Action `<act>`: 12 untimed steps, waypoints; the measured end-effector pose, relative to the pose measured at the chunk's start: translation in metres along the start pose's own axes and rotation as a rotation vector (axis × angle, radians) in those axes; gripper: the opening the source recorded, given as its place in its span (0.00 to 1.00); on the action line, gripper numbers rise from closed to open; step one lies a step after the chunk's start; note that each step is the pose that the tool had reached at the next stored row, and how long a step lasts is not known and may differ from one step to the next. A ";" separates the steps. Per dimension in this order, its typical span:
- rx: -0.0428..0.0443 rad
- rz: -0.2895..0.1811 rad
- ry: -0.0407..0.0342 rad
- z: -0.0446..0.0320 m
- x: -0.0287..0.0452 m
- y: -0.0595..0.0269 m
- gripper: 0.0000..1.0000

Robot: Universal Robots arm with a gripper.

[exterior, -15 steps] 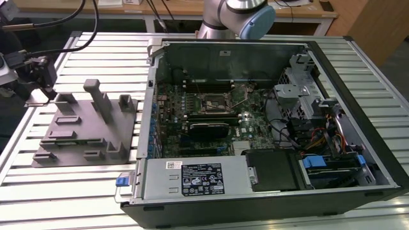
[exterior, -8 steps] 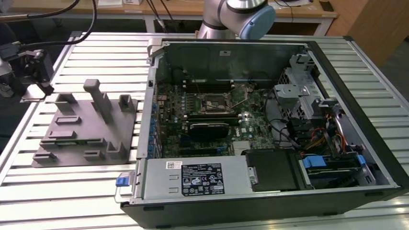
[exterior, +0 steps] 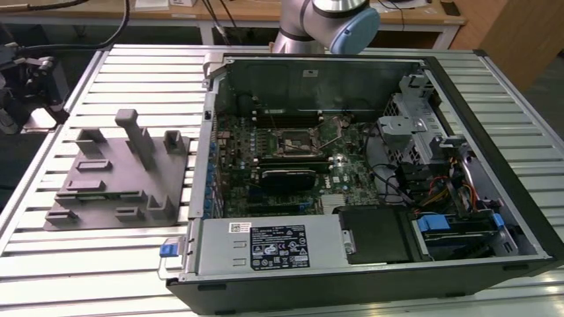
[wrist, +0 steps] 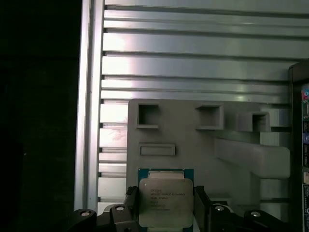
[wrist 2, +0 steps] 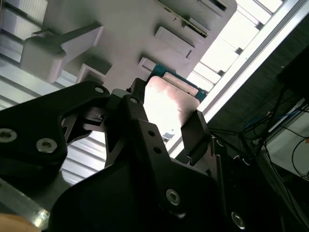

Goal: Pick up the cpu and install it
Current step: 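Pick up the cpu and move it towards the insertion slot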

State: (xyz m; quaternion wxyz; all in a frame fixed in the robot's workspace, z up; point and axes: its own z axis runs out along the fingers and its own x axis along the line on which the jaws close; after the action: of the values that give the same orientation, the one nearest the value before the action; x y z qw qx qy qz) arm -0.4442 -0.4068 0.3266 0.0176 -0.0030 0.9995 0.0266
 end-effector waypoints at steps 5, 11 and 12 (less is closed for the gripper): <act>0.0000 0.000 -0.0018 -0.0128 -0.0005 0.0007 0.54; 0.0000 0.000 -0.0061 -0.0321 -0.0011 0.0017 0.54; 0.0000 0.000 -0.0069 -0.0354 -0.0012 0.0019 0.54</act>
State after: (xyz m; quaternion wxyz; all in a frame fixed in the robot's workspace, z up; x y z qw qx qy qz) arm -0.4442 -0.4068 0.3621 0.0210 -0.0031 0.9994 0.0266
